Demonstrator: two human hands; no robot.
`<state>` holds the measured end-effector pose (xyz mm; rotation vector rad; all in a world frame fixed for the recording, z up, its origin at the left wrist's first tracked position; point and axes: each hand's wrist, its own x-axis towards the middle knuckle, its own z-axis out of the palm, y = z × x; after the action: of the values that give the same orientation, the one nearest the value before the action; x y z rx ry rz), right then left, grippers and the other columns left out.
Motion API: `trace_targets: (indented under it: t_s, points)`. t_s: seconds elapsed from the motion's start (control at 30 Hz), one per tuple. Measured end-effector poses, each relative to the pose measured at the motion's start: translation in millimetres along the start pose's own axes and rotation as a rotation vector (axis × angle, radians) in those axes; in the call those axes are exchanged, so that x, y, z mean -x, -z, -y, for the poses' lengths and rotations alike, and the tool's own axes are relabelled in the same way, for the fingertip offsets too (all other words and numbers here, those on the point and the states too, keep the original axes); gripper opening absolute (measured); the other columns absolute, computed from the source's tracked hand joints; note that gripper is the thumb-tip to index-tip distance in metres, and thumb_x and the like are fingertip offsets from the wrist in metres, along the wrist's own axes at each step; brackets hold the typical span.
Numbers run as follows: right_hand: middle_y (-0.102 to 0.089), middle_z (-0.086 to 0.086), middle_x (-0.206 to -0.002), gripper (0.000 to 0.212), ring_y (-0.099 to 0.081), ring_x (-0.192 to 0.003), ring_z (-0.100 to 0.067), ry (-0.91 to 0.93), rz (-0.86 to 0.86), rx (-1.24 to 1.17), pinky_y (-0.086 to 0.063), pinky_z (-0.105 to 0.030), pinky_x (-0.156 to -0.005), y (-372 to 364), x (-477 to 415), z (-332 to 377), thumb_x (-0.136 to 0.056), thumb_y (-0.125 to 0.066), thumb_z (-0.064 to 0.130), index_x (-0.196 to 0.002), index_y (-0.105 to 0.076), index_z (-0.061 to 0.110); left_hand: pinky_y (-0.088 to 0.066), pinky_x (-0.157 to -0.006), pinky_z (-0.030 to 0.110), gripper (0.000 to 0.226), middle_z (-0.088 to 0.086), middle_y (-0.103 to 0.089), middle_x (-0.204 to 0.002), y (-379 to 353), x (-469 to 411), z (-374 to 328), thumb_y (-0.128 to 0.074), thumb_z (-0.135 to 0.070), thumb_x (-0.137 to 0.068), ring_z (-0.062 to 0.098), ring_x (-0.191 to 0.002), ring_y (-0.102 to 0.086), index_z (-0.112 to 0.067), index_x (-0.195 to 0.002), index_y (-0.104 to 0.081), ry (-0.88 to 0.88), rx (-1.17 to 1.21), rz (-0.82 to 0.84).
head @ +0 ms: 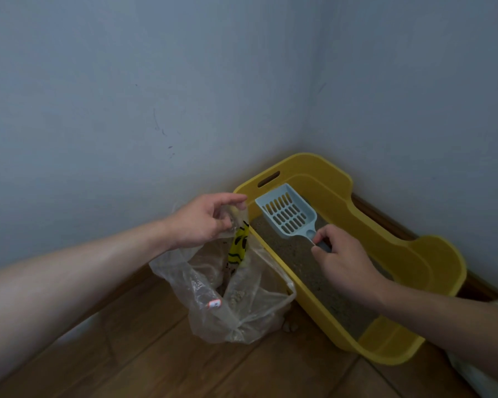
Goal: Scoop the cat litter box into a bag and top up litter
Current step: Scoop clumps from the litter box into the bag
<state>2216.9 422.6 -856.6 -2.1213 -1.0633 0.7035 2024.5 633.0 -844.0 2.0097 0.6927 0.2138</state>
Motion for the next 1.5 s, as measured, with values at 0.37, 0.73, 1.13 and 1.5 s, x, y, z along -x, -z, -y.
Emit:
trace_targets:
  t_s: [0.37,0.73,1.13,1.5]
  points:
    - [-0.055,0.003,-0.109,0.011,-0.060,-0.086,-0.012,-0.110,-0.030,0.042,-0.047,-0.024,-0.061,-33.9,-55.1,-36.4,-0.097,-0.055,0.018,-0.106,-0.053,0.026,-0.049,-0.071,0.046,0.055,0.015,-0.061,-0.122,-13.5,-18.0,4.1,-0.063,-0.016,-0.080,0.025,-0.078,-0.055,-0.054,-0.120,-0.058,0.025,0.142,0.099]
    - [-0.049,0.003,-0.124,0.037,-0.054,-0.115,-0.014,-0.123,-0.031,-0.009,-0.050,-0.040,-0.101,-63.5,-89.3,-52.0,-0.098,-0.055,0.026,-0.134,-0.049,0.020,-0.052,-0.093,0.050,0.053,-0.003,-0.070,-0.117,-29.5,-50.6,21.2,-0.073,-0.019,-0.071,0.040,-0.105,-0.064,-0.044,-0.117,-0.063,0.063,0.216,0.095]
    - [-0.047,0.001,-0.138,0.054,-0.050,-0.122,-0.013,-0.091,0.097,-0.030,-0.046,-0.040,-0.106,-103.2,-103.4,-68.4,-0.099,-0.051,0.036,-0.149,-0.037,0.019,-0.051,-0.098,0.051,0.052,-0.002,-0.070,-0.118,-40.3,-64.0,36.6,-0.072,-0.013,-0.075,0.037,-0.104,-0.066,-0.048,-0.113,-0.067,0.079,0.318,0.102]
    - [-0.046,-0.001,-0.133,0.057,-0.050,-0.088,0.001,-0.015,0.106,0.019,-0.044,-0.022,-0.089,-112.4,-105.7,-75.7,-0.099,-0.055,0.027,-0.151,-0.035,0.014,-0.055,-0.082,0.029,0.054,-0.011,-0.071,-0.110,-35.0,-64.4,34.5,-0.071,0.000,-0.084,0.020,-0.095,-0.070,-0.028,-0.129,-0.060,0.105,0.246,0.140]
